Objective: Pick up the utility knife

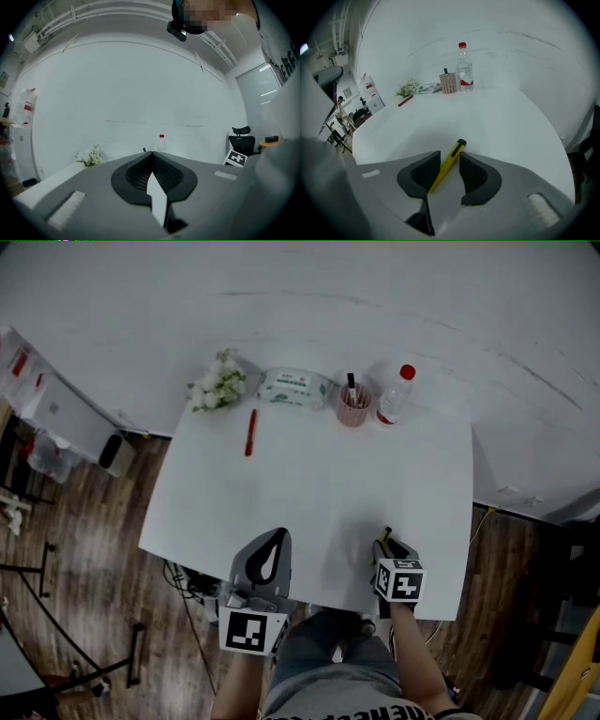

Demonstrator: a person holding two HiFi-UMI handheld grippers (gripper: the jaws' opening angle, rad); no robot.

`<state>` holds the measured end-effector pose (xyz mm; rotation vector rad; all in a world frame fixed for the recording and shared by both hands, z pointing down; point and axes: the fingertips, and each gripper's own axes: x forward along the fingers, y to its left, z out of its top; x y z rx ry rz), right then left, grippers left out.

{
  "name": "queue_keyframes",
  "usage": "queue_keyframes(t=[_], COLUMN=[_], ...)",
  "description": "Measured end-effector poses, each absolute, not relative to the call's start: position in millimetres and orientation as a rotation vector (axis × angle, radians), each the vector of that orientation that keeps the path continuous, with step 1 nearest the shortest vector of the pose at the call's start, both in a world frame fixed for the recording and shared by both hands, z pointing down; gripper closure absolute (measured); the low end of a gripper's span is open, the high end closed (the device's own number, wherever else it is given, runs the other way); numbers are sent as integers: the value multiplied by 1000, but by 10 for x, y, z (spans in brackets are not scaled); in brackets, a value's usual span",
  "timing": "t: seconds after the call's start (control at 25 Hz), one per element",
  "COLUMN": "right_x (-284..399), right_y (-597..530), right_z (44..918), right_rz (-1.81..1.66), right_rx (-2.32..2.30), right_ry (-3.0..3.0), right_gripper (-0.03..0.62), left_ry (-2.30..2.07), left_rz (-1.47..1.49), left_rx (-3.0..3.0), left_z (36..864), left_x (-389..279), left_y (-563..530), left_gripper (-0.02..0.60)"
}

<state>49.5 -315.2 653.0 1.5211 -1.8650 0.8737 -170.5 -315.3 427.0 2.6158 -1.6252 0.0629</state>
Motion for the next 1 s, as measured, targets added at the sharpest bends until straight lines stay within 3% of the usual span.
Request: queue_keyframes(t=[0.2,0.32,0.4,1.0], right_x=[476,500,511,424], right_y=[-3158,-3168,-3169,-3108], right_z=[6537,6542,6542,5972], right_rz=[802,792,796,805], right_rx=[1508,1518,1521,1531], right_ry=[-1841,-1832,-1836,-2096], right_gripper=[465,529,536,537], left_ry=[-1623,-1620,-1627,-1647], left_rz=[70,54,66,63], left_rx=[2614,2615,2609,2620], left_z=[4322,4298,4300,4219], left_x=[-1730,-1724,-1740,-1636], left_y=[-3168,-3173,-3174,-3087], left_gripper=[561,561,561,561])
